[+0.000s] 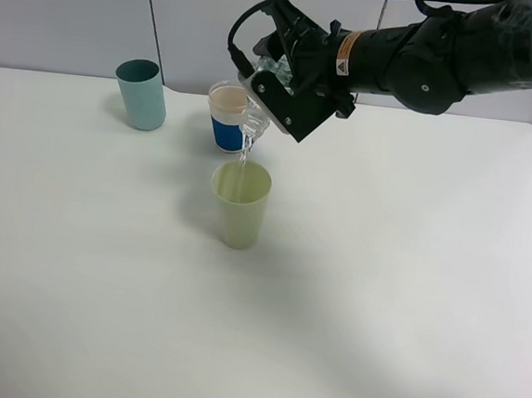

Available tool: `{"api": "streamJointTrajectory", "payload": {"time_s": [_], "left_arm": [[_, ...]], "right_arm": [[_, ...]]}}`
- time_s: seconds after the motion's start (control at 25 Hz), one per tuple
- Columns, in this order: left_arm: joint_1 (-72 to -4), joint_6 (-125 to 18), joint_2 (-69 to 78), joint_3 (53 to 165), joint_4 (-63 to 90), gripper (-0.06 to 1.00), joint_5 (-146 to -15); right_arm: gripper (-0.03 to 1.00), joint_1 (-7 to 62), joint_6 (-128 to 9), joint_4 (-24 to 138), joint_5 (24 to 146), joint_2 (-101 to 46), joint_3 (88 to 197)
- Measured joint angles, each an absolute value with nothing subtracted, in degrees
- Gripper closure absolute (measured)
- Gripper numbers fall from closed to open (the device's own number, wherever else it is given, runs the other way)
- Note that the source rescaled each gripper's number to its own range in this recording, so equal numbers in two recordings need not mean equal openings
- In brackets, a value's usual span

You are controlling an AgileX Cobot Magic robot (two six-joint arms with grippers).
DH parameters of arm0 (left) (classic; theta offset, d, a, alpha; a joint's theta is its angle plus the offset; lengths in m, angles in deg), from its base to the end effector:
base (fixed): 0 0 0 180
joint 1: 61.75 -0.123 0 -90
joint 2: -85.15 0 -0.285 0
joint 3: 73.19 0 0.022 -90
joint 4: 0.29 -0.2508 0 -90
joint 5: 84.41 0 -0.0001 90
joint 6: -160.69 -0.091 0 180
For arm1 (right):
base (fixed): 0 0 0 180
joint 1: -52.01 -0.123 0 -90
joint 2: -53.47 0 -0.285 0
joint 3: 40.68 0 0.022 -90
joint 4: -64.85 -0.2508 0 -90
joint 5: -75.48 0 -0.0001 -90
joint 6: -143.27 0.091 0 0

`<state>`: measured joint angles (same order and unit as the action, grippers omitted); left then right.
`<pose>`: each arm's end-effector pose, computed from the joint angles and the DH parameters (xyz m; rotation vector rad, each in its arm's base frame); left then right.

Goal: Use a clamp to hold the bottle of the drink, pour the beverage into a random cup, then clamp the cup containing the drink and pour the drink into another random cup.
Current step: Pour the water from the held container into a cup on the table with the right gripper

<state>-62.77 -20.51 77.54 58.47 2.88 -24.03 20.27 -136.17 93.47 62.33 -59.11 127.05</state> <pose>-0.0055 -0.0045 0.2790 0.0057 2.0294 -0.0416 0.3443 0.2246 0.2251 -2.0862 0.3064 -0.9515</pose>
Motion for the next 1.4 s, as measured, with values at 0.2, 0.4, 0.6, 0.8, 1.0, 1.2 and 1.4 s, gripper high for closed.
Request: {"api": "streamJointTrajectory", "payload": {"time_s": [0.2, 0.4, 0.6, 0.8, 1.0, 1.2, 1.4], "left_arm": [[-62.8, -20.5, 77.5, 58.5, 2.9, -0.06, -24.0], [-62.8, -20.5, 77.5, 58.5, 2.9, -0.06, -24.0], [-62.8, -20.5, 77.5, 58.5, 2.9, -0.06, -24.0], [-62.8, -20.5, 77.5, 58.5, 2.9, -0.06, -24.0], [-62.8, -20.5, 77.5, 58.5, 2.9, -0.06, -24.0], [-62.8, -20.5, 77.5, 58.5, 2.9, -0.06, -24.0], [-62.8, -20.5, 77.5, 58.5, 2.9, -0.06, -24.0]], "right_arm": [[0.97, 20.3, -137.6, 93.5, 62.3, -59.1, 127.0], [0.97, 20.3, -138.5, 93.4, 62.1, -59.1, 127.0], [0.97, 20.3, -137.8, 93.4, 61.0, -59.1, 127.0], [0.97, 20.3, -136.1, 93.4, 60.9, -59.1, 127.0], [0.97, 20.3, -135.7, 93.5, 60.9, -59.1, 127.0], [0.97, 20.3, -135.7, 93.6, 60.6, -59.1, 127.0], [0.97, 20.3, -135.7, 93.6, 58.3, -59.1, 127.0]]}}
